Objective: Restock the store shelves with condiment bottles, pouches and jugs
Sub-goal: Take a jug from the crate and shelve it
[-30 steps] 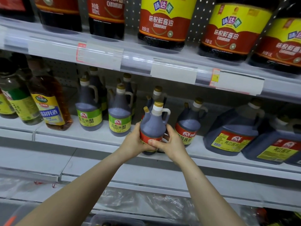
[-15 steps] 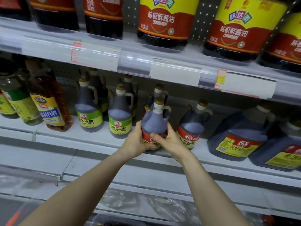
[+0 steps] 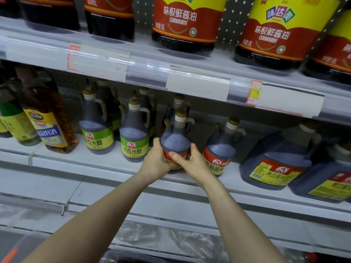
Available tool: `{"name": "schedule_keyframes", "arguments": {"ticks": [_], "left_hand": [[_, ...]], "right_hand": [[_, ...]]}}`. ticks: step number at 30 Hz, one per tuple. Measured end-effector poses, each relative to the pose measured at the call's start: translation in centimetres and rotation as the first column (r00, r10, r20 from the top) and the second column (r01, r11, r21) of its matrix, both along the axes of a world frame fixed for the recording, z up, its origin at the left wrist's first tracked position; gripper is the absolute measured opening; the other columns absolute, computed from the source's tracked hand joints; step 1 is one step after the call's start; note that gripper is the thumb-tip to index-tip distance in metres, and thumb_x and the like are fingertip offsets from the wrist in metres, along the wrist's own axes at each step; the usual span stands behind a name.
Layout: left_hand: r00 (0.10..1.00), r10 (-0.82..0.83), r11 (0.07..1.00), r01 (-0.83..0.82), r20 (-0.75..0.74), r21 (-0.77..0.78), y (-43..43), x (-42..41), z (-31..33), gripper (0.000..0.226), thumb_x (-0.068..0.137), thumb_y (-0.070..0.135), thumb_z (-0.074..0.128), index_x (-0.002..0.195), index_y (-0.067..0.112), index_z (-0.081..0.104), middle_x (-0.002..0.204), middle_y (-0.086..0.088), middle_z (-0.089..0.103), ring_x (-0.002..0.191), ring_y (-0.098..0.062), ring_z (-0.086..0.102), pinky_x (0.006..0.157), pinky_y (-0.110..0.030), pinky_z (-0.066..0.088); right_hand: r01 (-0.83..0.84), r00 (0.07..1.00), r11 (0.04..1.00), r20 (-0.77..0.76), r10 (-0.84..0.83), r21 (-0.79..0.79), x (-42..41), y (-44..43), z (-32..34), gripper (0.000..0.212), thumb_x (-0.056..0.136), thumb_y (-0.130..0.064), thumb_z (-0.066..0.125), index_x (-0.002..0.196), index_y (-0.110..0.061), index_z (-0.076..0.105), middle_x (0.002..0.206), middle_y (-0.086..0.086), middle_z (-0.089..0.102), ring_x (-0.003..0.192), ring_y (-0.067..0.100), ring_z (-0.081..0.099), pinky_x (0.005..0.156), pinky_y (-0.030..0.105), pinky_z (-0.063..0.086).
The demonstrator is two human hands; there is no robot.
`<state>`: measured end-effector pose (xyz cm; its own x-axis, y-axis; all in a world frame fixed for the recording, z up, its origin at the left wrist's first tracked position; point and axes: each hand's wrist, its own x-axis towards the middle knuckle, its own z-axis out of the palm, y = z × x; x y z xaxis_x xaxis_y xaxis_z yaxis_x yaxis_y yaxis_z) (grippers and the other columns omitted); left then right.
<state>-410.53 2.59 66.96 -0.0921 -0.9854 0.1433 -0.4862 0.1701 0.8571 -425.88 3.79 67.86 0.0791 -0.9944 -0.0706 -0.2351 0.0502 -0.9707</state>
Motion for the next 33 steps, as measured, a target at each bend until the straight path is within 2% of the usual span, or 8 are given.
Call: {"name": "schedule_keyframes", "arguments": {"ticks": [5, 7, 13, 16, 20, 23, 27, 33], "left_hand": [[0.999, 0.017, 1.0, -0.017, -0.038, 0.018, -0.2, -0.2, -0.1, 0.089, 0.055, 0.04, 0.095, 0.116, 0.027, 0.03, 0.111, 0.009, 0.056, 0.096, -0.013, 0.061, 0.077, -0.024, 0.049], [0.998, -0.005, 0.999, 0.007, -0.063, 0.038, -0.2, 0.0, -0.1, 0.09, 0.053, 0.039, 0.096, 0.115, 0.026, 0.032, 0.107, 0.014, 0.056, 0.091, -0.004, 0.059, 0.073, -0.014, 0.047], [0.99, -0.043, 0.993, 0.057, -0.137, 0.106, -1.1, 0.3, 0.3, 0.091, 0.055, 0.031, 0.097, 0.12, 0.028, 0.034, 0.112, 0.017, 0.053, 0.1, -0.003, 0.057, 0.073, -0.007, 0.044], [0.99, -0.04, 0.993, 0.055, -0.138, 0.104, -1.4, 0.3, 0.1, 0.091, 0.054, 0.032, 0.097, 0.12, 0.029, 0.035, 0.115, 0.014, 0.054, 0.104, -0.006, 0.057, 0.077, -0.01, 0.045], [0.987, -0.077, 0.988, 0.095, -0.141, 0.125, -1.9, 0.9, 0.2, 0.093, 0.054, 0.037, 0.096, 0.122, 0.031, 0.033, 0.112, 0.02, 0.053, 0.103, 0.0, 0.058, 0.081, -0.011, 0.047], [0.979, -0.096, 0.986, 0.118, -0.18, 0.115, -2.2, 1.1, 0.1, 0.09, 0.055, 0.032, 0.097, 0.118, 0.036, 0.033, 0.108, 0.031, 0.048, 0.095, 0.018, 0.053, 0.073, 0.002, 0.043], [0.962, -0.143, 0.973, 0.18, -0.233, 0.145, -2.6, 1.7, -0.2, 0.077, 0.056, 0.028, 0.097, 0.108, 0.039, 0.041, 0.105, 0.026, 0.057, 0.095, 0.013, 0.062, 0.07, -0.003, 0.048], [0.95, -0.168, 0.967, 0.211, -0.263, 0.142, -2.8, 1.9, -0.5, 0.084, 0.053, 0.035, 0.096, 0.119, 0.032, 0.044, 0.116, 0.016, 0.061, 0.106, 0.005, 0.062, 0.078, -0.01, 0.052]], "right_hand": [[0.032, 0.994, 0.995, 0.103, -0.042, 0.094, -0.1, 0.2, 0.4, 0.087, 0.056, -0.089, 0.066, 0.122, -0.034, 0.051, 0.122, -0.021, 0.064, 0.107, -0.01, 0.063, 0.087, 0.016, 0.054], [0.115, 0.988, 0.984, 0.087, -0.127, 0.135, 0.3, -0.2, 0.5, 0.105, 0.062, -0.099, 0.044, 0.141, -0.029, 0.05, 0.138, -0.012, 0.06, 0.125, 0.003, 0.058, 0.105, 0.032, 0.05], [0.243, 0.905, 0.918, 0.268, -0.331, 0.313, 1.7, -2.8, 1.3, 0.05, 0.092, -0.073, 0.042, 0.103, -0.03, 0.064, 0.097, -0.01, 0.072, 0.096, 0.016, 0.064, 0.094, 0.041, 0.05], [0.201, 0.903, 0.945, 0.326, -0.281, 0.259, 1.7, -3.8, 1.6, 0.053, 0.096, -0.067, 0.043, 0.124, -0.027, 0.063, 0.126, 0.001, 0.068, 0.106, 0.018, 0.064, 0.102, 0.041, 0.05], [0.141, 0.957, 0.971, 0.227, -0.183, 0.192, 1.2, -4.0, 0.8, 0.052, 0.101, -0.061, 0.038, 0.123, -0.02, 0.061, 0.096, -0.013, 0.069, 0.077, -0.002, 0.067, 0.065, 0.019, 0.054], [0.158, 0.962, 0.967, 0.189, -0.196, 0.199, 1.5, -3.2, 0.6, 0.044, 0.098, -0.063, 0.045, 0.1, -0.023, 0.064, 0.085, -0.014, 0.073, 0.075, 0.0, 0.07, 0.066, 0.019, 0.056], [0.186, 0.978, 0.966, 0.065, -0.2, 0.182, 1.7, -1.6, 0.3, 0.097, 0.066, -0.09, 0.052, 0.14, -0.027, 0.048, 0.133, -0.004, 0.059, 0.119, 0.014, 0.059, 0.106, 0.035, 0.046], [0.142, 0.99, 0.986, 0.007, -0.143, 0.09, 1.5, -0.5, -0.4, 0.11, 0.049, -0.092, 0.068, 0.142, -0.045, 0.033, 0.102, -0.045, 0.042, 0.087, -0.027, 0.046, 0.073, 0.002, 0.037]]}}
